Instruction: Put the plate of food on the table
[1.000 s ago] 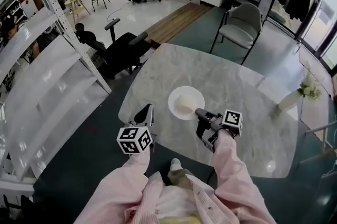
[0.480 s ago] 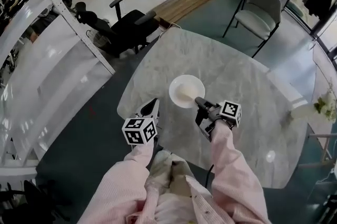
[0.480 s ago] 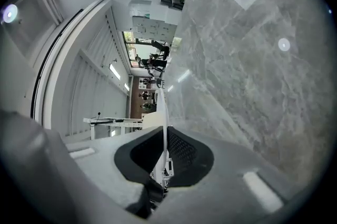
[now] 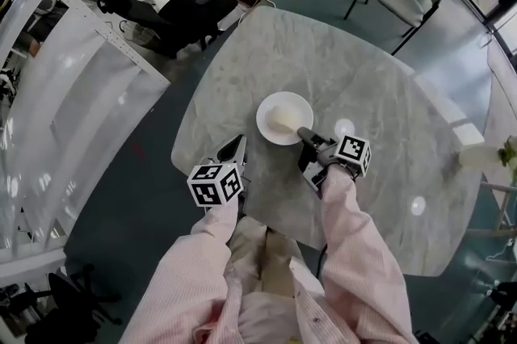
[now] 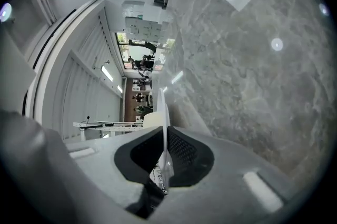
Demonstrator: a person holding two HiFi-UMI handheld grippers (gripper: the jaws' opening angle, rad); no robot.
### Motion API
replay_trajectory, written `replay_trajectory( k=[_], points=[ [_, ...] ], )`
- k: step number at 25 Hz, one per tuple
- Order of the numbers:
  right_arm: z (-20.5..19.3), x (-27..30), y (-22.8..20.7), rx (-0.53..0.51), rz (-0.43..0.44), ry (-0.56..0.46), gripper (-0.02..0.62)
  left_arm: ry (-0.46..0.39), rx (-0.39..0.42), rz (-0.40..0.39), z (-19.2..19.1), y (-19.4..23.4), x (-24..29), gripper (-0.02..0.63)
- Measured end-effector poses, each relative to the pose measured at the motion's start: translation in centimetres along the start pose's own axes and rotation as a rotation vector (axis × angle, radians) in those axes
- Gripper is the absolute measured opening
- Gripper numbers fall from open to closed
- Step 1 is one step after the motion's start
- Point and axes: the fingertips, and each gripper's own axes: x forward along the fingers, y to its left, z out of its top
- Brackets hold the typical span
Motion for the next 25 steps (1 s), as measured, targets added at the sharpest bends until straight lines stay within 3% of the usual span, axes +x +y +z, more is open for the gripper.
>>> replay_trajectory(
  k=[12, 21, 25],
  points=[
    [-0.3, 0.3, -1.2, 0.032, -0.085, 0.014, 0.015, 0.050, -0.036, -0.003, -1.2, 0.1, 2.0, -0.008],
    [-0.3, 0.5, -1.3, -0.008, -0.155, 0.020, 0.015, 0.060, -0.042, 0.003, -1.5, 0.4, 1.8, -0.008],
    [-0.1, 0.6, -1.4, -0.084, -0.216, 0.020, 0.017, 0.058, -0.045, 0.004, -1.4, 0.4, 1.7, -0.008]
  ],
)
